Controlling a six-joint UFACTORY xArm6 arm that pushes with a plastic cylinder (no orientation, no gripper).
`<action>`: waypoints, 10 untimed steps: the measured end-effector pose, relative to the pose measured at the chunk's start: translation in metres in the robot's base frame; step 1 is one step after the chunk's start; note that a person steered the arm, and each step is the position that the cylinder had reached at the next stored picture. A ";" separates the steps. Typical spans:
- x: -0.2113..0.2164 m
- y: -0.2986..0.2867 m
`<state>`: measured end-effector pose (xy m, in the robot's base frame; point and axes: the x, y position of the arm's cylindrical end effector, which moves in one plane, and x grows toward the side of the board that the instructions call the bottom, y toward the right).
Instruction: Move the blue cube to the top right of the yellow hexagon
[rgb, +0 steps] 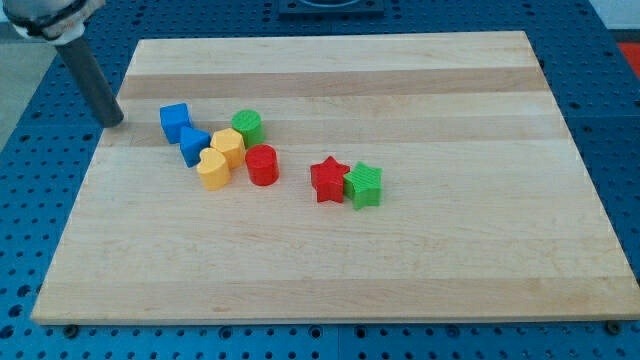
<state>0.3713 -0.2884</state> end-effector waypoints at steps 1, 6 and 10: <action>0.001 0.022; -0.001 0.133; -0.012 0.044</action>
<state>0.3589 -0.2444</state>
